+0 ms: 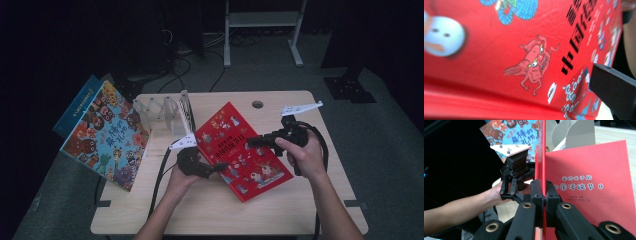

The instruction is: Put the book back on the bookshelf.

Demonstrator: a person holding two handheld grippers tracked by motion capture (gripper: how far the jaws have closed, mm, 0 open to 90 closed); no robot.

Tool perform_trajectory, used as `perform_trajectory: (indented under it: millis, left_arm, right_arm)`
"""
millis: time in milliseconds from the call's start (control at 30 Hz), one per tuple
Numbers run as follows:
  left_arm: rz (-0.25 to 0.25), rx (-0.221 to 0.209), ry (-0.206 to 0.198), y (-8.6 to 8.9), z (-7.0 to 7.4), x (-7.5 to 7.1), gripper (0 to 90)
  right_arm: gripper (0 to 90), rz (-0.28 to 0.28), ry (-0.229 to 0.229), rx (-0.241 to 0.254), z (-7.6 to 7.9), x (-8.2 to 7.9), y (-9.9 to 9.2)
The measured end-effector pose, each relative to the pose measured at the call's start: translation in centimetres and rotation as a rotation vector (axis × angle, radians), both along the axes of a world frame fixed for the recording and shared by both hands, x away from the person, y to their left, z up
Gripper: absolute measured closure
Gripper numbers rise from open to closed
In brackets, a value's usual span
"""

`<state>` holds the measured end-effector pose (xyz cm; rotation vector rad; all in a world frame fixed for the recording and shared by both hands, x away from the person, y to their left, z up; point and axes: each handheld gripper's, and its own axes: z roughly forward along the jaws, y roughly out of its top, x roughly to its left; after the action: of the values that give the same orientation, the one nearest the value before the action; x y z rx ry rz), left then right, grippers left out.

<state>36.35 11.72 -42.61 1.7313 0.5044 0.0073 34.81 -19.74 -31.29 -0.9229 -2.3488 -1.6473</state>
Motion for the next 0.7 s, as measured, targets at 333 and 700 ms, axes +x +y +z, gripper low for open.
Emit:
perform_trajectory:
  millis: [333,700]
  left_arm:
    - [0.01,-0.042,-0.066,0.8,1.6,-0.1,10.5]
    - [-0.02,-0.105,-0.136,2.1,3.3,-0.1,33.8]
  right_arm:
    - [87.4,0.028,-0.045,0.068,-2.2,-0.4,-1.0]
    - [84.3,0.097,-0.093,0.112,-5.0,-0.3,-0.9]
